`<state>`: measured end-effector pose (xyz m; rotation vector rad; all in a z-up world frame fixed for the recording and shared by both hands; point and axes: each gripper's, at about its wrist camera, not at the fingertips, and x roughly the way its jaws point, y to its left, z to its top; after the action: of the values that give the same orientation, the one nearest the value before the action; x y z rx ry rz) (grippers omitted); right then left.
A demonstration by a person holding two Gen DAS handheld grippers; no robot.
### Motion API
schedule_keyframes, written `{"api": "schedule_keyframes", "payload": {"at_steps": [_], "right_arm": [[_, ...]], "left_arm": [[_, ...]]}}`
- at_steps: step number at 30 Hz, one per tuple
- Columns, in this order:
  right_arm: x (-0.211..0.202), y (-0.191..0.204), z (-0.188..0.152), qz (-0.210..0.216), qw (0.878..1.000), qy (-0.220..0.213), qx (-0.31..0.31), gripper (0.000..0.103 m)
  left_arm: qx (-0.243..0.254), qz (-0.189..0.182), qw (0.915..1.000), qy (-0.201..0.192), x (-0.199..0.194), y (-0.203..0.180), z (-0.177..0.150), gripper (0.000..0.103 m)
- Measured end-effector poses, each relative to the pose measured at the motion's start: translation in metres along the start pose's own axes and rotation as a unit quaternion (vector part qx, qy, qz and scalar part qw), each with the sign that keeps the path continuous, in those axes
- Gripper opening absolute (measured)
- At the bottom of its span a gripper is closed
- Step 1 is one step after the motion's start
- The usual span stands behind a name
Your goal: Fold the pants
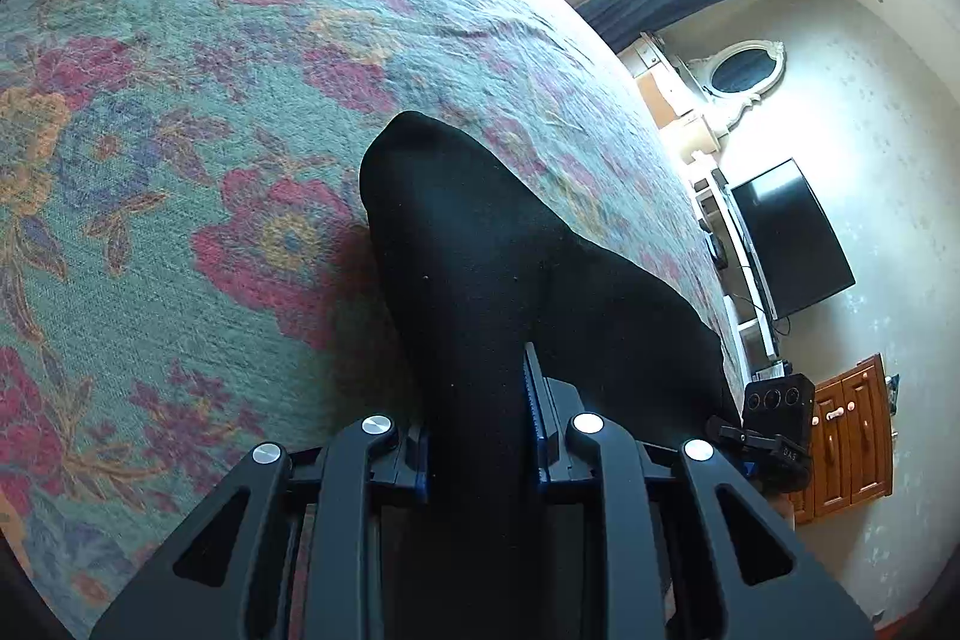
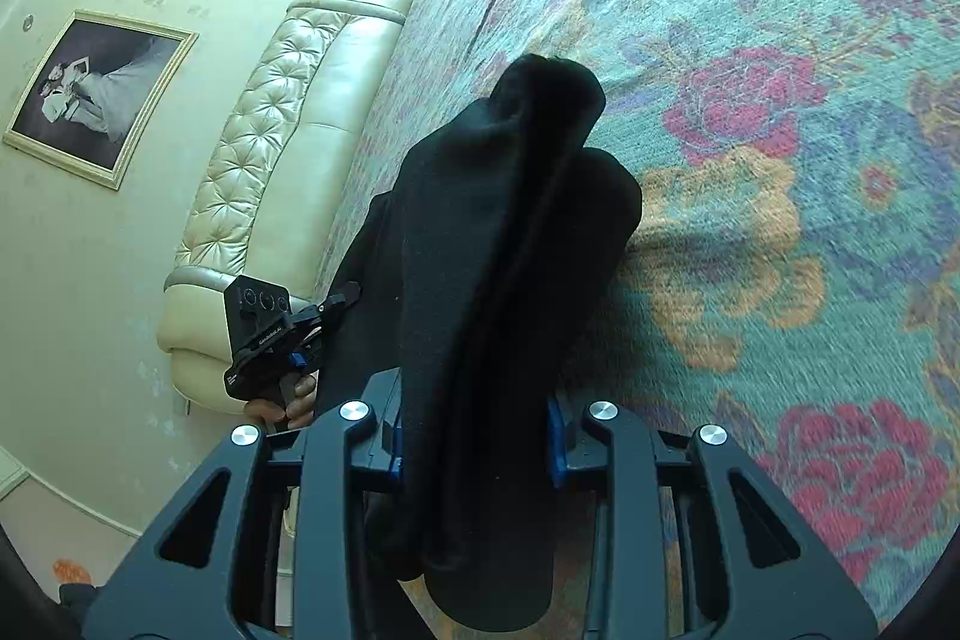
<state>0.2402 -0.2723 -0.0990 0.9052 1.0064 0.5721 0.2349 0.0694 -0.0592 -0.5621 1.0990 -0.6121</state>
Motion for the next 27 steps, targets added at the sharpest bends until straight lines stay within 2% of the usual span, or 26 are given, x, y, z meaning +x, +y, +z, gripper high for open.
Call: {"api": "schedule_keyframes", "payload": {"at_steps": [1,2,3,5,6,10,12,14,15,16,18,19,23,26,27], "right_arm": [[0.003,-0.005,0.002,-0.005,1.0,0.001,0.006,0.035],[0.004,-0.011,0.002,-0.011,1.0,0.004,0.015,0.038],[0.006,-0.016,0.0,-0.014,0.999,0.012,0.027,0.046],[0.007,-0.016,-0.007,-0.002,0.999,0.013,0.039,0.048],[0.002,-0.017,-0.011,0.004,0.999,0.008,0.043,0.053],[-0.016,-0.011,-0.036,0.026,0.998,-0.003,0.057,0.074],[-0.019,-0.007,-0.05,0.03,0.998,0.003,0.055,0.075],[-0.019,-0.002,-0.061,0.023,0.999,0.007,0.045,0.075],[-0.019,0.001,-0.065,0.015,0.999,0.007,0.037,0.071],[-0.018,0.003,-0.068,-0.005,1.0,0.007,0.028,0.054],[-0.015,-0.001,-0.075,-0.033,0.999,0.016,0.026,0.036],[-0.017,-0.006,-0.078,-0.031,0.999,0.013,0.025,0.028],[-0.022,-0.02,-0.088,-0.011,1.0,-0.005,0.027,0.025],[-0.023,-0.017,-0.089,-0.01,1.0,-0.013,0.026,0.03],[-0.024,-0.013,-0.091,-0.006,0.999,-0.017,0.032,0.036]], "left_arm": [[-0.002,-0.005,0.9999,0.009,0.004,0.004,0.0,0.029],[-0.002,-0.008,0.9999,0.014,0.005,0.008,-0.004,0.039],[-0.003,-0.005,0.9999,0.011,0.004,0.009,-0.007,0.056],[-0.011,-0.026,0.9996,-0.008,-0.005,0.016,-0.016,0.066],[-0.019,-0.036,0.9991,-0.015,-0.011,0.02,-0.021,0.071],[-0.039,-0.06,0.9971,-0.025,-0.038,0.028,-0.051,0.072],[-0.036,-0.062,0.9971,-0.023,-0.047,0.027,-0.066,0.072],[-0.031,-0.063,0.9973,-0.02,-0.049,0.023,-0.078,0.072],[-0.026,-0.049,0.9983,-0.016,-0.048,0.021,-0.082,0.072],[-0.017,-0.032,0.9993,-0.011,-0.044,0.019,-0.085,0.072],[0.003,-0.005,0.9999,-0.012,-0.039,0.015,-0.088,0.072],[0.007,0.005,0.9999,-0.013,-0.037,0.014,-0.089,0.072],[0.07,0.034,0.9964,-0.033,-0.029,0.001,-0.095,0.072],[0.042,0.012,0.998,-0.046,-0.036,0.006,-0.095,0.071],[0.025,0.007,0.9984,-0.049,-0.04,0.008,-0.096,0.071]]}}
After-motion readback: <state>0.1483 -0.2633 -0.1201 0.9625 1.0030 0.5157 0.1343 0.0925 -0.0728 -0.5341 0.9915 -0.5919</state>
